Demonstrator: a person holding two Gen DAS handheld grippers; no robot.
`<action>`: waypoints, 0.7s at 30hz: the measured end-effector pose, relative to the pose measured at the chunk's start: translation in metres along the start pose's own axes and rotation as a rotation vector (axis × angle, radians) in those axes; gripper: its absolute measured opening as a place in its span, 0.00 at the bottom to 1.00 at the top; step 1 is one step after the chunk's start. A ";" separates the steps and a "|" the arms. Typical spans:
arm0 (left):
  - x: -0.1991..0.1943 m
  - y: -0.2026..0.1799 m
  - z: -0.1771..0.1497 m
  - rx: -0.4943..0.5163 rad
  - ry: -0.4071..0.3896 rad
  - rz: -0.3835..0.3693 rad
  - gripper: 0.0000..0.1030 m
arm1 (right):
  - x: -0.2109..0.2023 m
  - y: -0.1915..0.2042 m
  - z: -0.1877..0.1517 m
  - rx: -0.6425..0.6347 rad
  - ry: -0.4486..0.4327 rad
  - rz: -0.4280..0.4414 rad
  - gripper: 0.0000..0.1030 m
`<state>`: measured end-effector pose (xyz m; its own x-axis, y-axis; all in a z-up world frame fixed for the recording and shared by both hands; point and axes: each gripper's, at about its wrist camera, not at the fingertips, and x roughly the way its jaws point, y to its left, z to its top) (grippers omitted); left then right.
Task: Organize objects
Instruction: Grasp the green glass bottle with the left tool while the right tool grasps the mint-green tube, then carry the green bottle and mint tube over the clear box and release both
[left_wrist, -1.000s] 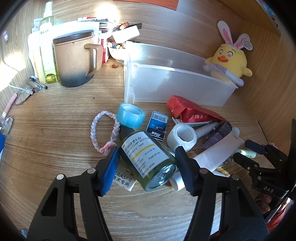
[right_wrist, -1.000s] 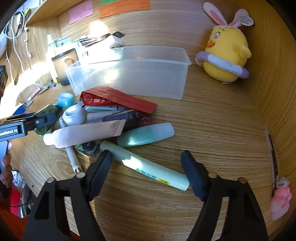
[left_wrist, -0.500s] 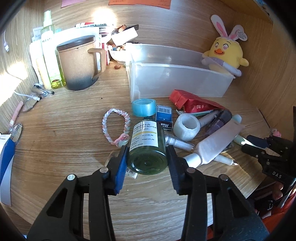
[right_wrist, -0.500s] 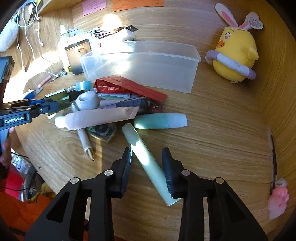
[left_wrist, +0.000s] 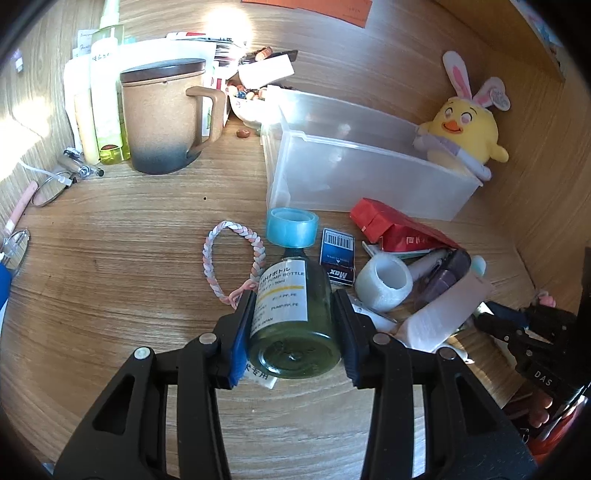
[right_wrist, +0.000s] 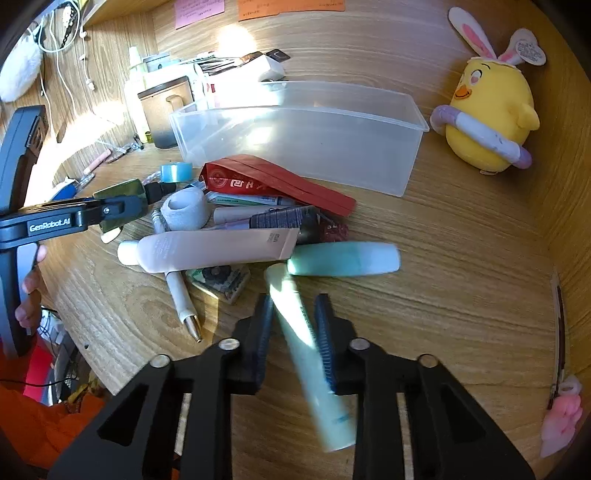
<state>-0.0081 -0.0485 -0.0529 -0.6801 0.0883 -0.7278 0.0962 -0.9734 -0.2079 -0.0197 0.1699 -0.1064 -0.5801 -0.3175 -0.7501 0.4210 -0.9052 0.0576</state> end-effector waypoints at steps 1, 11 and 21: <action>-0.002 -0.001 0.000 0.005 -0.002 0.000 0.40 | -0.001 -0.001 -0.001 0.007 0.000 0.002 0.14; -0.032 -0.011 0.002 0.052 -0.074 -0.006 0.40 | -0.022 -0.014 -0.010 0.071 -0.040 -0.037 0.14; -0.044 -0.017 0.019 0.044 -0.150 -0.031 0.40 | -0.043 -0.019 0.021 0.088 -0.175 -0.060 0.14</action>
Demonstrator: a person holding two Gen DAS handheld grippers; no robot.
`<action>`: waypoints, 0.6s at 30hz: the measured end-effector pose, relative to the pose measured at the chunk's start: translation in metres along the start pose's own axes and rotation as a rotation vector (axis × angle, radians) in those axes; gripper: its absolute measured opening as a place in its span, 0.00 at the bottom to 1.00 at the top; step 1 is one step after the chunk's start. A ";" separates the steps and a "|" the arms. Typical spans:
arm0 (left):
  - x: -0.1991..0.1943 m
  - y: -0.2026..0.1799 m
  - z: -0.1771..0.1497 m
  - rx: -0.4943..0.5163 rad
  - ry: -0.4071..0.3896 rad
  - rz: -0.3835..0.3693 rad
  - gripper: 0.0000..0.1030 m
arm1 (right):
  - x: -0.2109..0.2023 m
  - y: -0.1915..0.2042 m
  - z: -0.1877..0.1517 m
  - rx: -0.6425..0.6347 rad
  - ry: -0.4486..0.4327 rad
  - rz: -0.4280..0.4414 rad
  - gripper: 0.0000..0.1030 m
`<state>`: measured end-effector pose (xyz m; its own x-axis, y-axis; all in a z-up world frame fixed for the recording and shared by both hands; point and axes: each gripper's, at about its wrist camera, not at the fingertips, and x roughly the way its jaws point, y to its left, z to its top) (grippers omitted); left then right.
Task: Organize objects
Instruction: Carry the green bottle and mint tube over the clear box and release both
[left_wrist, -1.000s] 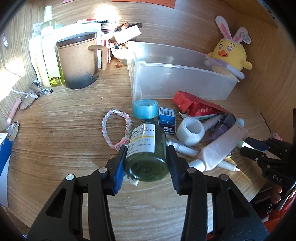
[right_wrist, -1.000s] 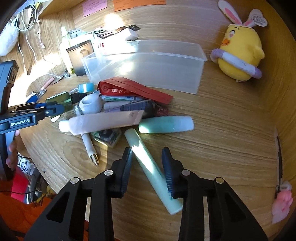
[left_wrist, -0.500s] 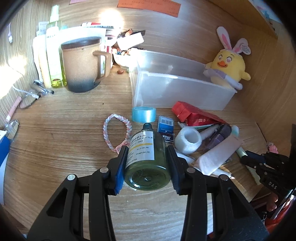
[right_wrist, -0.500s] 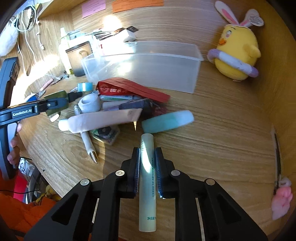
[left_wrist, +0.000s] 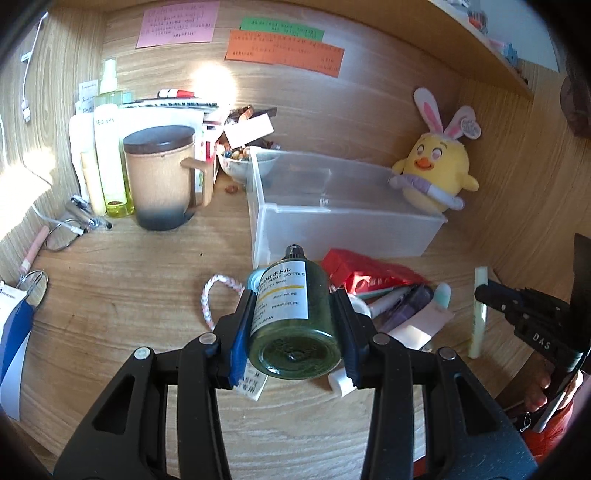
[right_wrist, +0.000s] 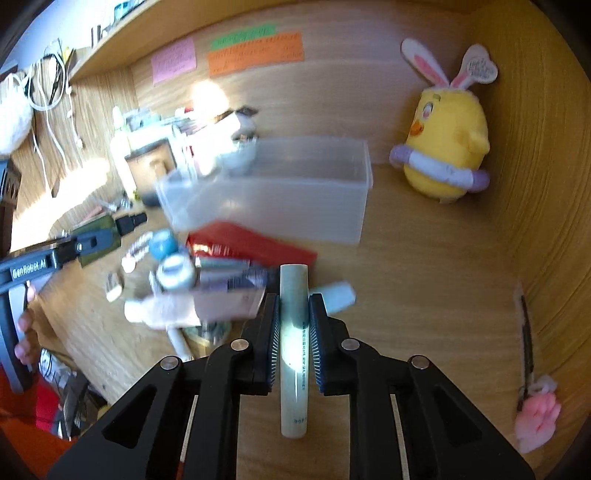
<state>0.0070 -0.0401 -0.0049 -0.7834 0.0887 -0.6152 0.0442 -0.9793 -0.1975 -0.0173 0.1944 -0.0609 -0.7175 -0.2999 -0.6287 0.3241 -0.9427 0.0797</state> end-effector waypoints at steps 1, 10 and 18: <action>0.000 0.000 0.002 -0.002 -0.006 -0.002 0.40 | -0.001 0.000 0.004 0.000 -0.010 -0.002 0.14; 0.006 -0.004 0.025 -0.015 -0.065 -0.018 0.40 | -0.007 -0.007 0.044 0.017 -0.124 -0.008 0.14; 0.018 -0.009 0.049 0.007 -0.089 -0.012 0.40 | -0.008 -0.004 0.083 -0.013 -0.196 -0.002 0.14</action>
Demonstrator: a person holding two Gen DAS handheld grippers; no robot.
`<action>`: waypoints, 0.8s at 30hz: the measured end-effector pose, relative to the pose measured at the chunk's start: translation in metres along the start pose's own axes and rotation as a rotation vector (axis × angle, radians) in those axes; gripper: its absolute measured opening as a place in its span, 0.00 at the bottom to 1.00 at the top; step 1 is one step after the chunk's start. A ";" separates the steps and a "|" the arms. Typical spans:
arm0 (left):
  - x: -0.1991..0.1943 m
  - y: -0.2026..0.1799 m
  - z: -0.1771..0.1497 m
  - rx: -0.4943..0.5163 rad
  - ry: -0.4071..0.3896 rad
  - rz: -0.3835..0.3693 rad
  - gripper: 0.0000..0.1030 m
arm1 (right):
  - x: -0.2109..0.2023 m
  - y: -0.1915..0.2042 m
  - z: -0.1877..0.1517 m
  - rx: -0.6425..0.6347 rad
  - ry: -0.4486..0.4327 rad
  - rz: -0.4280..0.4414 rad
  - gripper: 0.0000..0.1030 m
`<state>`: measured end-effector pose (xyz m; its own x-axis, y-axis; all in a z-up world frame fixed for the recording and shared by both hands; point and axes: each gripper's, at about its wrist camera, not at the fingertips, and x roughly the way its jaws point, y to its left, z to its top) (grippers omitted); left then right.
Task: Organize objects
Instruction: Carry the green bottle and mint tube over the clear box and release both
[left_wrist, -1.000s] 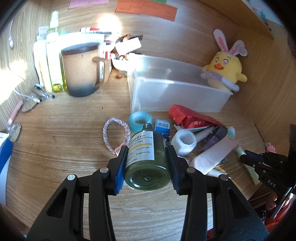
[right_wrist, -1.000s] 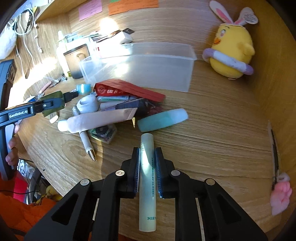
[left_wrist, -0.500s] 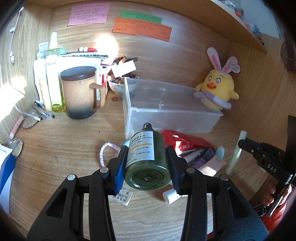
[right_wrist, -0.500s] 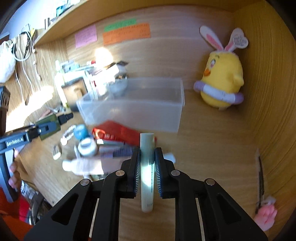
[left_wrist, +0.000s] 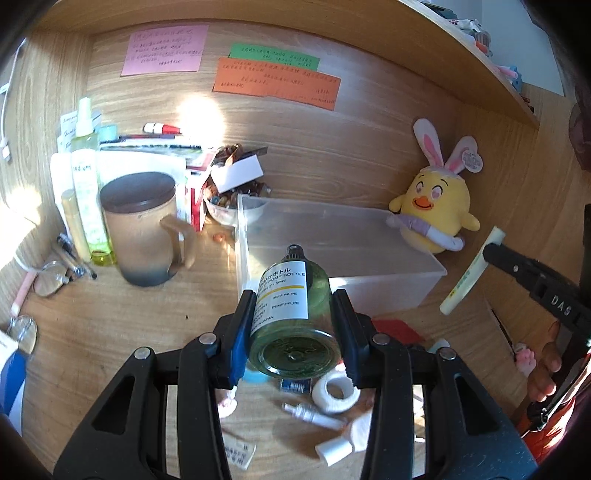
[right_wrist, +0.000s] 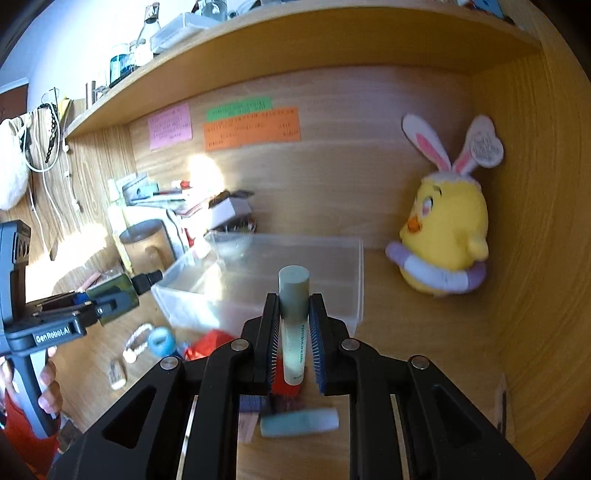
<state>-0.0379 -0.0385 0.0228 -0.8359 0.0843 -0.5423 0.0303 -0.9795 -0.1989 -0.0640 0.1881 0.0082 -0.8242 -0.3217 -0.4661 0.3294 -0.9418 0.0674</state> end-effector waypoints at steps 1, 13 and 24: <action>0.003 -0.001 0.004 0.003 -0.002 0.001 0.40 | 0.001 0.001 0.004 -0.001 -0.004 0.004 0.14; 0.043 -0.010 0.041 0.034 0.049 -0.049 0.40 | 0.035 -0.002 0.043 -0.004 -0.020 -0.007 0.14; 0.105 -0.025 0.051 0.087 0.201 -0.093 0.40 | 0.096 -0.004 0.043 -0.110 0.096 -0.170 0.14</action>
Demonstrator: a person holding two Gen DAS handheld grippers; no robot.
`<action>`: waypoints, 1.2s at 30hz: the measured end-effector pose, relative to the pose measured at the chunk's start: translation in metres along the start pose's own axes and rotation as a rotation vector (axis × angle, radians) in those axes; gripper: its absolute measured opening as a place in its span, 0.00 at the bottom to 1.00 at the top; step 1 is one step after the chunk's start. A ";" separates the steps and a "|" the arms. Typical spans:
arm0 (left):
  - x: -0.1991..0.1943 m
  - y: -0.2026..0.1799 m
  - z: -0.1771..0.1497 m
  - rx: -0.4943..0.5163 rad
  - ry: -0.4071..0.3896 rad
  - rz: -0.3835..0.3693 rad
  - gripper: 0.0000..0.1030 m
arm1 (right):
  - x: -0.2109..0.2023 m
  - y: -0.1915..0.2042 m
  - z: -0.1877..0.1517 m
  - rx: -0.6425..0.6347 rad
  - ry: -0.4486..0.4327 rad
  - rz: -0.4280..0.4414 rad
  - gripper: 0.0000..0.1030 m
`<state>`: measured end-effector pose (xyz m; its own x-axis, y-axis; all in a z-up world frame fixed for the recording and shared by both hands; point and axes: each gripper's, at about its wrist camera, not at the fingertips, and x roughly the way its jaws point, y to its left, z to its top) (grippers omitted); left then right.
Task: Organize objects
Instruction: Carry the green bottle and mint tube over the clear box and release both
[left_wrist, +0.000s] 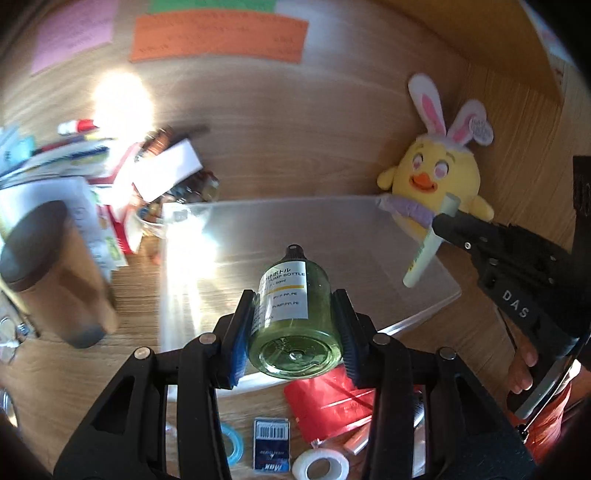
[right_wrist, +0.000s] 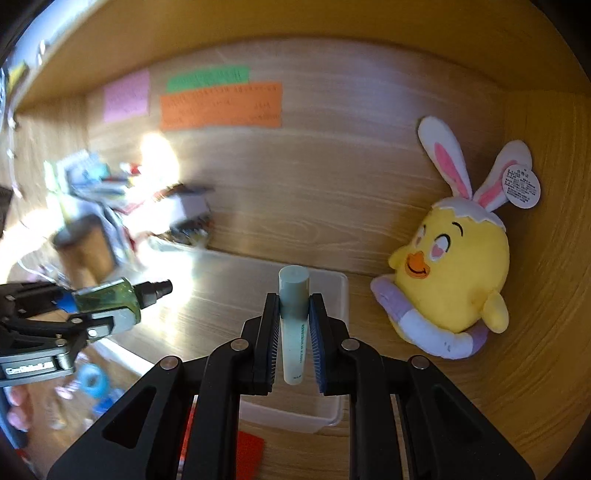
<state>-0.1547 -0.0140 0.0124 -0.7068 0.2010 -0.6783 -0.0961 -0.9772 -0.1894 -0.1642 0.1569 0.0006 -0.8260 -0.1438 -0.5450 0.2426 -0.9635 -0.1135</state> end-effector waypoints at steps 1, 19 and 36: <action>0.005 -0.001 0.001 0.001 0.013 -0.003 0.40 | 0.004 0.001 0.000 -0.011 0.008 -0.013 0.14; 0.018 -0.002 0.002 0.046 0.032 0.018 0.59 | 0.047 0.031 -0.008 -0.106 0.141 0.111 0.18; -0.052 -0.010 -0.012 0.071 -0.118 0.070 0.94 | -0.002 0.010 -0.012 -0.060 0.077 0.131 0.71</action>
<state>-0.1086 -0.0139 0.0417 -0.7904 0.1269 -0.5993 -0.0899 -0.9917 -0.0914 -0.1544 0.1505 -0.0098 -0.7442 -0.2471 -0.6205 0.3775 -0.9220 -0.0856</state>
